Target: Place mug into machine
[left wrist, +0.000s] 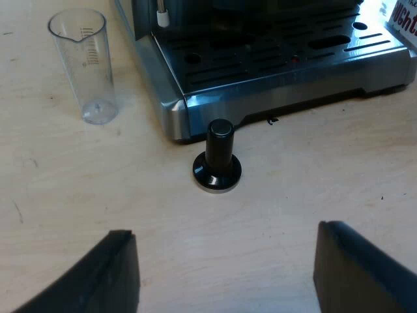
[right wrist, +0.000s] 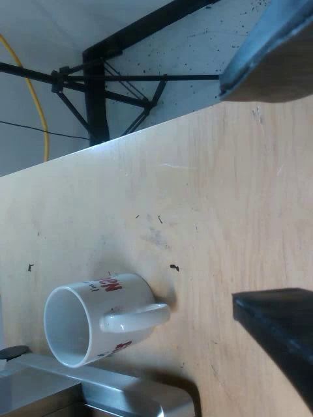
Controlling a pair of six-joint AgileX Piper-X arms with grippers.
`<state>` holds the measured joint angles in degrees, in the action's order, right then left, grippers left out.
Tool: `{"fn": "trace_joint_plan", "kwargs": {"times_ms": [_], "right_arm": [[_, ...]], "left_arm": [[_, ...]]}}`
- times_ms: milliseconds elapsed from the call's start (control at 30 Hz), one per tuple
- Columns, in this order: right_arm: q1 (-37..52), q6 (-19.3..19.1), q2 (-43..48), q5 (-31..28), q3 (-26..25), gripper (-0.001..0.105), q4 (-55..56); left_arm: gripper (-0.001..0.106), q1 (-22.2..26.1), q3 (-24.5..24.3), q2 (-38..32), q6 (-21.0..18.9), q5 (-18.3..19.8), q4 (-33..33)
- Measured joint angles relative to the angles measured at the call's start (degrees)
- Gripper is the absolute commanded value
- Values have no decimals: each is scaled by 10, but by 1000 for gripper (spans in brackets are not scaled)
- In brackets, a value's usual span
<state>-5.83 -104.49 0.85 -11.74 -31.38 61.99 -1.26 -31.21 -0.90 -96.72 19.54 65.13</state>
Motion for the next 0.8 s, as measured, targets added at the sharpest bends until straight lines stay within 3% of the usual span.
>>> {"fn": "trace_joint_plan", "kwargs": {"times_ms": [200,400,600,800], "right_arm": [[0,0,0,0,0,62,0],[0,-16,0,2,0,62,0],[0,-28,-24,13,-10,62,4],[0,-31,-109,47,-61,62,5]], "left_arm": [[58,0,0,0,0,0,0],[80,0,0,0,0,0,-1],[70,0,0,0,0,1,-22],[68,-2,-21,7,-6,45,-59]]}}
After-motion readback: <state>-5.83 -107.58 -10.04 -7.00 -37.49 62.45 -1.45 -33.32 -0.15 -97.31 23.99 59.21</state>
